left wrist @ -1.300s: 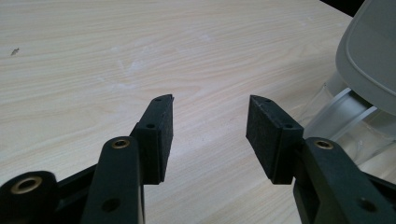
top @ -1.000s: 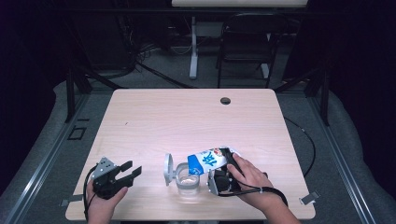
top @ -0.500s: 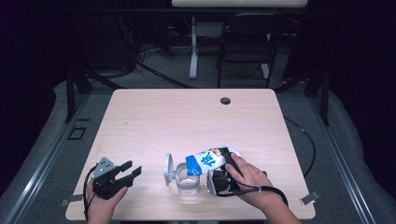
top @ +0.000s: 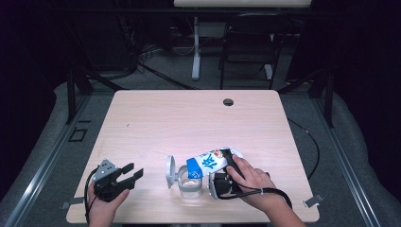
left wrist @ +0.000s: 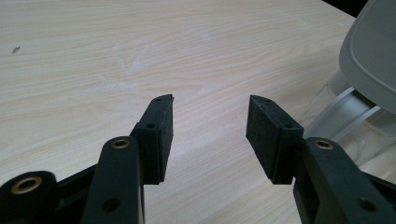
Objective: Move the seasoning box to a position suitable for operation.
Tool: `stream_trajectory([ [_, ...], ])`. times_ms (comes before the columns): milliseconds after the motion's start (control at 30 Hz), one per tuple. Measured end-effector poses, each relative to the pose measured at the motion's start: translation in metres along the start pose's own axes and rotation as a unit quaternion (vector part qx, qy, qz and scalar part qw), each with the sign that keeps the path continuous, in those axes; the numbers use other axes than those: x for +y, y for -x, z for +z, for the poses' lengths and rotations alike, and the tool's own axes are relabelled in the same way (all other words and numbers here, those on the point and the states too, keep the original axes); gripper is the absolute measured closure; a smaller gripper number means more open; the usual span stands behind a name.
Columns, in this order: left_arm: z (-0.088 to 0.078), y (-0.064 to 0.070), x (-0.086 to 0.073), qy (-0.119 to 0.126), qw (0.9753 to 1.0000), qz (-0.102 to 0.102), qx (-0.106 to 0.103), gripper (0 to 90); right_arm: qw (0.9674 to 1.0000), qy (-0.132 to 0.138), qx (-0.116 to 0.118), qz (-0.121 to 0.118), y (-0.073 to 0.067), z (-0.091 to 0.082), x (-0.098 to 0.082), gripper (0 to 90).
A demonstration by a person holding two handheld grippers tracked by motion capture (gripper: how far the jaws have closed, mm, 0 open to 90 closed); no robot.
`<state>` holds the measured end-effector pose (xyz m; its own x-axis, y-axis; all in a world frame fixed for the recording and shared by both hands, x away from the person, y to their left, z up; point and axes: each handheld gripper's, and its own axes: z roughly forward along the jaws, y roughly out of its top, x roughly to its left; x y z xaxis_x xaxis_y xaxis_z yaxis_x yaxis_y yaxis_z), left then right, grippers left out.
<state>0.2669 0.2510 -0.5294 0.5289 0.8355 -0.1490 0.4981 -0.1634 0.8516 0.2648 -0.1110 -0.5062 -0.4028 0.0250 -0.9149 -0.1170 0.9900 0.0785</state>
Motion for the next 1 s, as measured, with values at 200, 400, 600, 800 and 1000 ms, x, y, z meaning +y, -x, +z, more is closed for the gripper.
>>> stream_trajectory([
  [200, 0.0001, 0.0000, -0.0002, 0.000, 1.0000, -0.002, 0.000, 51.6, 0.9998, -0.008, -0.002, -0.016, 0.0002, -0.0013, 0.0015, 45.1],
  [400, 0.0002, -0.0004, -0.0002, 0.002, 1.0000, -0.002, 0.000, 51.7, 0.9997, -0.009, -0.004, -0.020, 0.0005, -0.0013, 0.0022, 45.2],
  [600, 0.0002, -0.0005, -0.0001, 0.002, 1.0000, -0.002, 0.000, 51.6, 0.9994, -0.011, -0.006, -0.033, -0.0001, -0.0016, 0.0035, 45.5],
  [800, 0.0001, -0.0003, -0.0001, 0.002, 1.0000, -0.002, 0.000, 51.6, 0.9985, -0.012, -0.012, -0.052, 0.0005, -0.0013, 0.0042, 46.3],
  [1000, 0.0001, -0.0002, 0.0000, 0.000, 1.0000, 0.000, 0.001, 51.6, 0.9986, -0.004, -0.012, -0.051, 0.0009, -0.0008, 0.0037, 48.2],
])
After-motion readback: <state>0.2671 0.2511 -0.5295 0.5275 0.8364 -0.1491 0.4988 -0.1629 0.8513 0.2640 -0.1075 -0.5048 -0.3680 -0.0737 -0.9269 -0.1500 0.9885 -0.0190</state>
